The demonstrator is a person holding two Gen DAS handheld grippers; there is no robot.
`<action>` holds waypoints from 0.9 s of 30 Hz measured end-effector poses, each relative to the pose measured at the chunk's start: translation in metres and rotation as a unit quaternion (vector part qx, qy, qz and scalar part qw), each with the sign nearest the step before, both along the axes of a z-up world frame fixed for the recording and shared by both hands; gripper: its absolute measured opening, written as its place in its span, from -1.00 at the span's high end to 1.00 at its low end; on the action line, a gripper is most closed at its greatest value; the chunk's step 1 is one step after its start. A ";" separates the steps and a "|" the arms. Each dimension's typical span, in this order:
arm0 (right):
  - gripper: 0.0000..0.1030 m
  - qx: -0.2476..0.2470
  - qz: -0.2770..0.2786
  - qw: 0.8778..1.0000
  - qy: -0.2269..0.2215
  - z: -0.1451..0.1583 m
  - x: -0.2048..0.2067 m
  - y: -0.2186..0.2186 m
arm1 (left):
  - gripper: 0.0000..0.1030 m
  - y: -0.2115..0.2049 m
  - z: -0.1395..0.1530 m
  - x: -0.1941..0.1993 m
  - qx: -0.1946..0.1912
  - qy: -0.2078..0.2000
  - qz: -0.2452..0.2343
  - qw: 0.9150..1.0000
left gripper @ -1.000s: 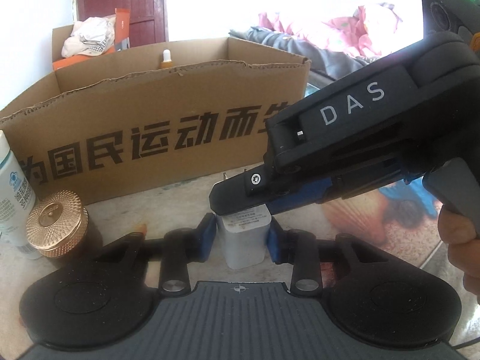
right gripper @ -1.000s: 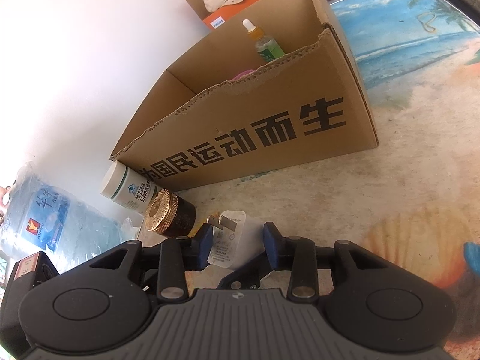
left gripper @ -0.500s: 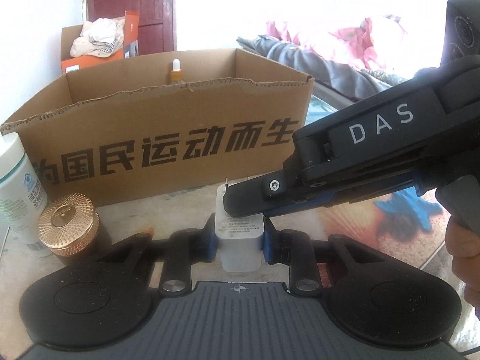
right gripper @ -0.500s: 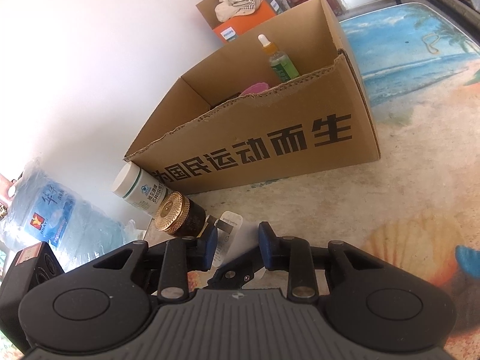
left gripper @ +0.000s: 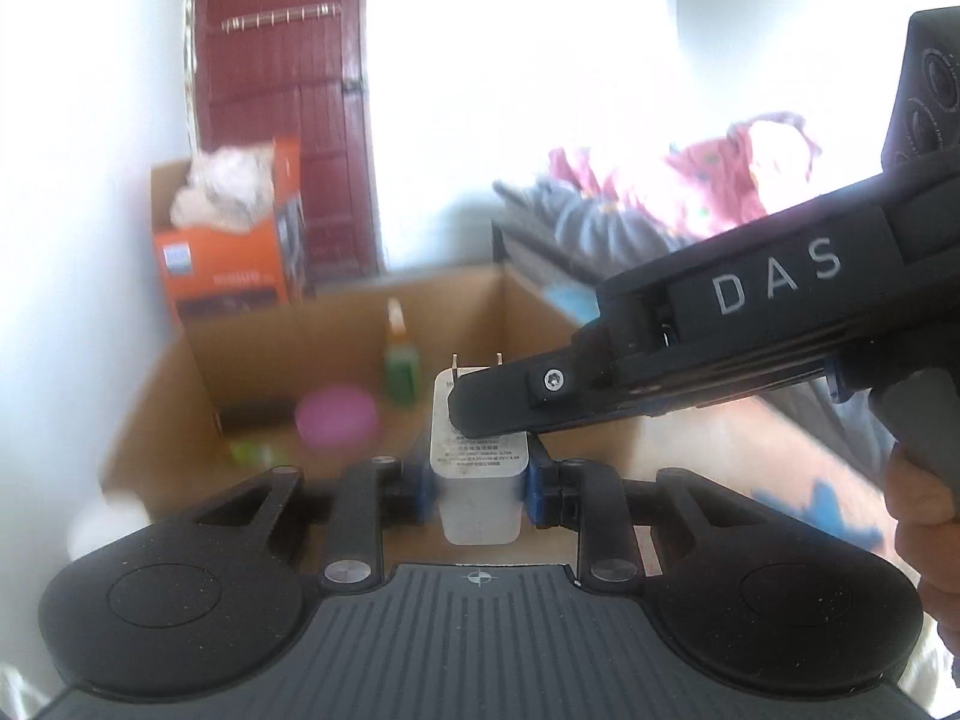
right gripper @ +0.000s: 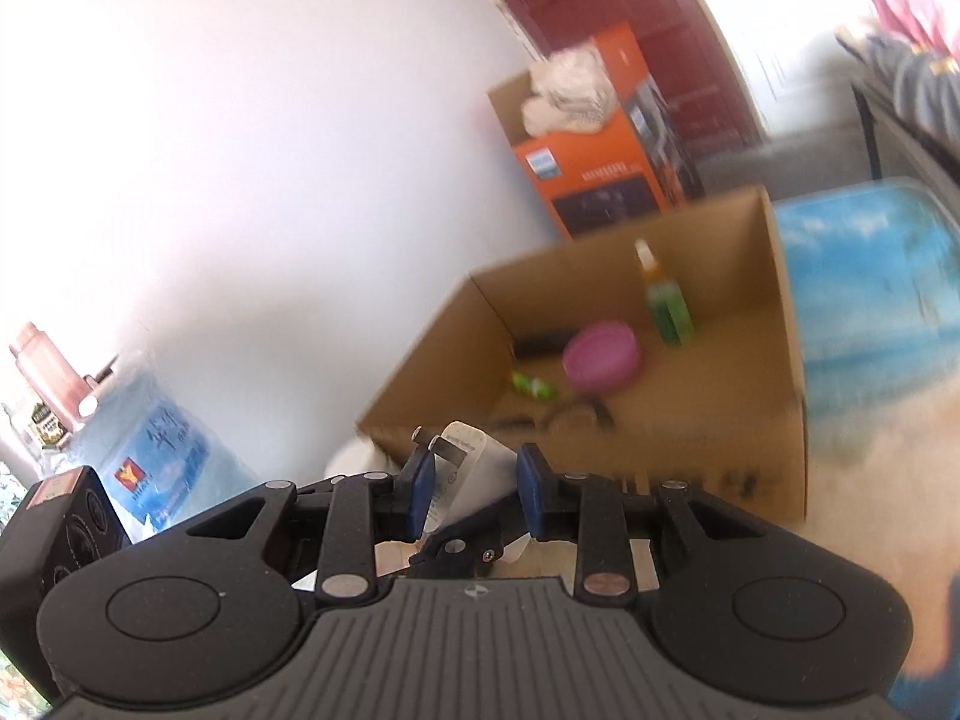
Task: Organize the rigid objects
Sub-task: 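Lift the charger into the box and open the right gripper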
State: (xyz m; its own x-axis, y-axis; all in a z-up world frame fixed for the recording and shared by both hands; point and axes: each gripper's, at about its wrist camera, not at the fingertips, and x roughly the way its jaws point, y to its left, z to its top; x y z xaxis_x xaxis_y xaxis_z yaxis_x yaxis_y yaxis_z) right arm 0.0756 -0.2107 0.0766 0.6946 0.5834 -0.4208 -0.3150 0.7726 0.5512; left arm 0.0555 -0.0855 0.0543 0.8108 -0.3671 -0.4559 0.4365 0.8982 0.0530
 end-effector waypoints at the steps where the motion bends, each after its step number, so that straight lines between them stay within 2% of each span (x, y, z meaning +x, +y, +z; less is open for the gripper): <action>1: 0.37 -0.001 0.002 1.000 -0.008 0.007 0.007 0.000 | 0.49 0.000 0.007 0.009 -0.004 -0.001 0.001 1.000; 5: 0.37 -0.010 0.008 1.000 -0.010 0.023 0.049 -0.003 | 0.49 -0.002 0.019 0.054 -0.017 0.024 0.002 1.000; 8: 0.36 -0.011 0.012 1.000 0.024 0.018 0.088 -0.006 | 0.49 -0.003 0.012 0.095 -0.022 0.069 0.004 0.997; 14: 0.36 -0.017 0.023 0.993 0.110 -0.019 0.154 -0.012 | 0.49 -0.005 -0.019 0.162 -0.007 0.170 0.013 0.985; 17: 0.36 -0.024 0.032 0.989 0.144 -0.039 0.170 -0.011 | 0.49 -0.009 -0.030 0.168 0.009 0.200 0.019 0.980; 20: 0.34 -0.033 0.039 0.984 0.168 -0.050 0.183 -0.010 | 0.49 -0.007 -0.037 0.177 0.004 0.232 0.022 0.972; 27: 0.32 -0.085 0.050 0.979 0.177 -0.057 0.192 -0.001 | 0.48 -0.009 -0.037 0.186 -0.002 0.268 0.026 0.963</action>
